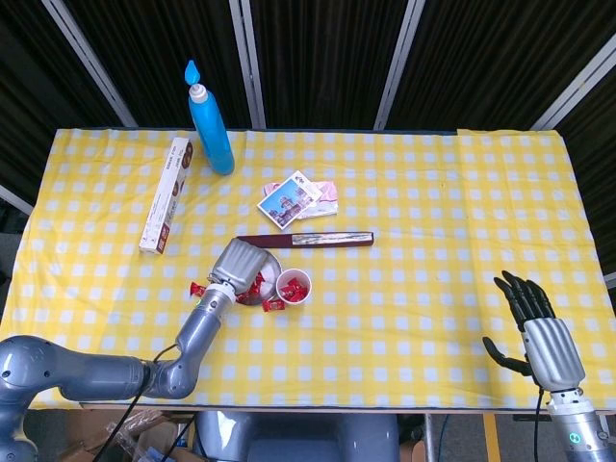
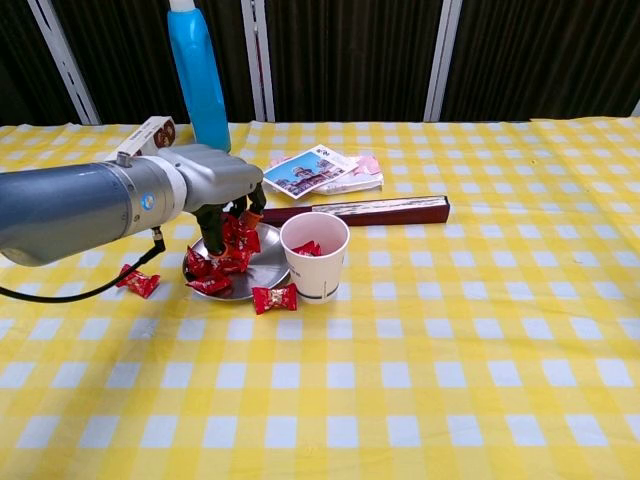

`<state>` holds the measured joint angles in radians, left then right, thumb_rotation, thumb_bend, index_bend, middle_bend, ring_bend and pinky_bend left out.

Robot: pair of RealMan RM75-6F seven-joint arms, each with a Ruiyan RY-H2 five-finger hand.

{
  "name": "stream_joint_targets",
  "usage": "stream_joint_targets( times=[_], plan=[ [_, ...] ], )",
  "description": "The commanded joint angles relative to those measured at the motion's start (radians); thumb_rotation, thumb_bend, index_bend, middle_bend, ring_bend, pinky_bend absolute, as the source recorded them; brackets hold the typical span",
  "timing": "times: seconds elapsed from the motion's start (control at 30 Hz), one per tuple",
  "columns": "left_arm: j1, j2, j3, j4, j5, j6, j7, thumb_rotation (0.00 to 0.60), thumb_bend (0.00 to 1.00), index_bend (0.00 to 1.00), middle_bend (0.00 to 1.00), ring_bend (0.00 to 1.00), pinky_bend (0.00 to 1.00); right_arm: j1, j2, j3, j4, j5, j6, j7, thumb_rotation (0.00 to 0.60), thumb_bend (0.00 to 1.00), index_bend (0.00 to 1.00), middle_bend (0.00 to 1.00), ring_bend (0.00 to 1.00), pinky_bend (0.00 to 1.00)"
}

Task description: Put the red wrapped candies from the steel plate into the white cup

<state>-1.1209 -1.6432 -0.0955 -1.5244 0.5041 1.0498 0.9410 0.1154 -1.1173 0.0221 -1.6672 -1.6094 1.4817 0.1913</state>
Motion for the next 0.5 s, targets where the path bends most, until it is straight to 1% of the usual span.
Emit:
stream_joint_targets(
  times=[0.03, 0.27, 0.5],
  plan=[
    [0.005, 0.048, -0.010, -0.055, 0.020, 0.020, -0.001, 0.600, 0.41, 0.55, 0.61, 0.89, 0.98, 0.000, 0.000, 0.000, -0.001, -0.001, 0.001, -0.001, 0.600, 0.39, 0.00, 0.00, 0.00, 0.00],
    [0.012, 0.126, -0.025, -0.161, 0.053, 0.051, -0.005, 0.600, 0.41, 0.55, 0.61, 0.89, 0.98, -0.002, -0.002, 0.000, 0.000, -0.002, 0.004, -0.007, 0.600, 0.39, 0.00, 0.00, 0.00, 0.00],
    [-0.009, 0.161, -0.055, -0.221, 0.061, 0.062, 0.010, 0.600, 0.41, 0.55, 0.61, 0.89, 0.98, -0.002, -0.003, 0.000, -0.001, -0.001, 0.005, -0.009, 0.600, 0.39, 0.00, 0.00, 0.00, 0.00]
  ],
)
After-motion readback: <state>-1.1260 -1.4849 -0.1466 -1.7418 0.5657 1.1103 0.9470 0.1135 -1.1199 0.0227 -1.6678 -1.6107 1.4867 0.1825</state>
